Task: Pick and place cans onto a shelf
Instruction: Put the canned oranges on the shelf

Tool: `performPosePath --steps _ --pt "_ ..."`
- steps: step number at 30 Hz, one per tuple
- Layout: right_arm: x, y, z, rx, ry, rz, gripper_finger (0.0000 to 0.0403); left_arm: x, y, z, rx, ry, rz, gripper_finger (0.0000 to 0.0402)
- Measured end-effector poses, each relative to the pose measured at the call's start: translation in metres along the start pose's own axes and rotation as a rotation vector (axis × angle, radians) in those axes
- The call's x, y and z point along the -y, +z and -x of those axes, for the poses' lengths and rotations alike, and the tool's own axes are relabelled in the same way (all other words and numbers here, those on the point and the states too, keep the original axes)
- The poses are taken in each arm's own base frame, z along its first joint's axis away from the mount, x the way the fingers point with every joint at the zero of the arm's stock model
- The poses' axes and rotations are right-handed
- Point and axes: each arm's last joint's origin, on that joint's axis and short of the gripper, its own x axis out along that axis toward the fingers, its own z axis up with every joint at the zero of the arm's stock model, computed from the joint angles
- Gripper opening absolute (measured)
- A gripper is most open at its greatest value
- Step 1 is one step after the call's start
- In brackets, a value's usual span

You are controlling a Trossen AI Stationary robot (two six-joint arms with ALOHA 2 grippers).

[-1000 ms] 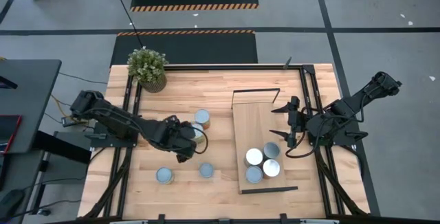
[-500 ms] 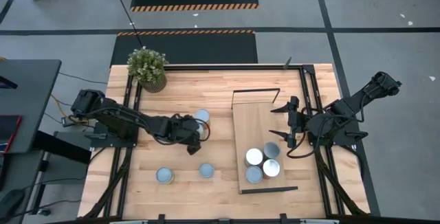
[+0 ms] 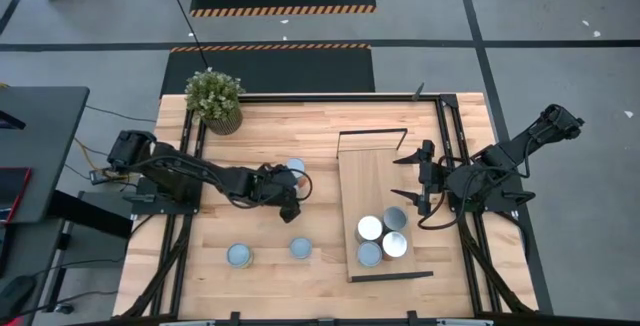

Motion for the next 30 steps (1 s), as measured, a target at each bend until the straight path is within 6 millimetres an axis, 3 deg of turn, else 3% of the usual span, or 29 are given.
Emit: performPosePath --steps 14,22,25,30 --pt "0.0 0.001 0.0 0.011 0.003 -0.001 0.0357 0.001 0.0 -0.005 0.031 0.039 -0.014 0.0386" --pt "0.0 0.001 0.0 0.011 0.003 -0.004 0.0357 0.002 0.0 -0.003 -0.003 -0.007 -0.004 0.031" --pt "0.0 0.001 0.0 0.011 0.003 -0.003 0.0357 0.007 0.008 0.005 -0.034 -0.078 0.02 0.0309" --pt "0.0 0.001 0.0 0.01 0.007 -0.007 0.0357 0.033 0.036 0.025 0.048 -0.203 0.017 0.0316"
